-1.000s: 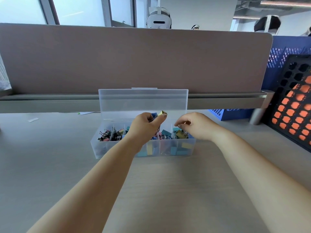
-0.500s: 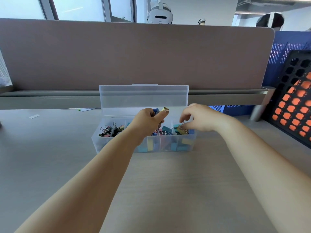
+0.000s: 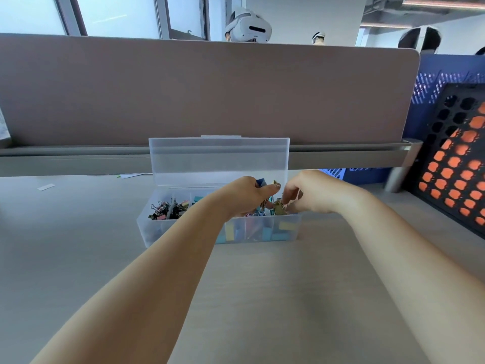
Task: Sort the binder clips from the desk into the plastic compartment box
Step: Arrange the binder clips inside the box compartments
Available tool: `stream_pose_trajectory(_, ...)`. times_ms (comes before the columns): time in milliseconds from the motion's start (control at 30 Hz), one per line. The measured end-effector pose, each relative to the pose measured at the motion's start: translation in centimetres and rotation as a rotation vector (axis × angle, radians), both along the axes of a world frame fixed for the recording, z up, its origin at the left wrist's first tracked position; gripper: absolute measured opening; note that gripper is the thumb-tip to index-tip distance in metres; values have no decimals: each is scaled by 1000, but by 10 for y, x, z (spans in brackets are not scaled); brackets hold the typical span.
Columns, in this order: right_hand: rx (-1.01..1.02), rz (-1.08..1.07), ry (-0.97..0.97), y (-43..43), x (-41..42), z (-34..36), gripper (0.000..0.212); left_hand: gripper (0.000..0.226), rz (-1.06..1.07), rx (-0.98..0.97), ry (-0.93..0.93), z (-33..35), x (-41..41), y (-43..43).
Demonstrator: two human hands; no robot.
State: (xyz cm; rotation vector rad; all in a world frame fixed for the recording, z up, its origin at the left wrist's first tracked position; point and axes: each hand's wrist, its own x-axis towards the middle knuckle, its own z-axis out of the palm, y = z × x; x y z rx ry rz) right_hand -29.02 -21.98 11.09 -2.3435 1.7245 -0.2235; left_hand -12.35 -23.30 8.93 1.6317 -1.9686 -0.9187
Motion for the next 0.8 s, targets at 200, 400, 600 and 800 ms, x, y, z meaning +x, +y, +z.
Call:
stream_pose_trajectory(200, -28, -12, -48, 0, 2, 0, 5, 48, -13, -13, 28, 0, -2, -3)
stream_pose_trajectory(400, -44, -20, -33, -1, -1, 3, 4, 53, -8, -57, 90, -6, -2, -3)
stream_pose_trajectory(600, -104, -32, 12, -8, 10, -11, 14, 43, -47, -69, 1, -1, -3, 2)
stream_pose_trajectory(800, 90, 25, -15, -11, 10, -2, 13, 43, 3, -35, 98, 0, 9, 2)
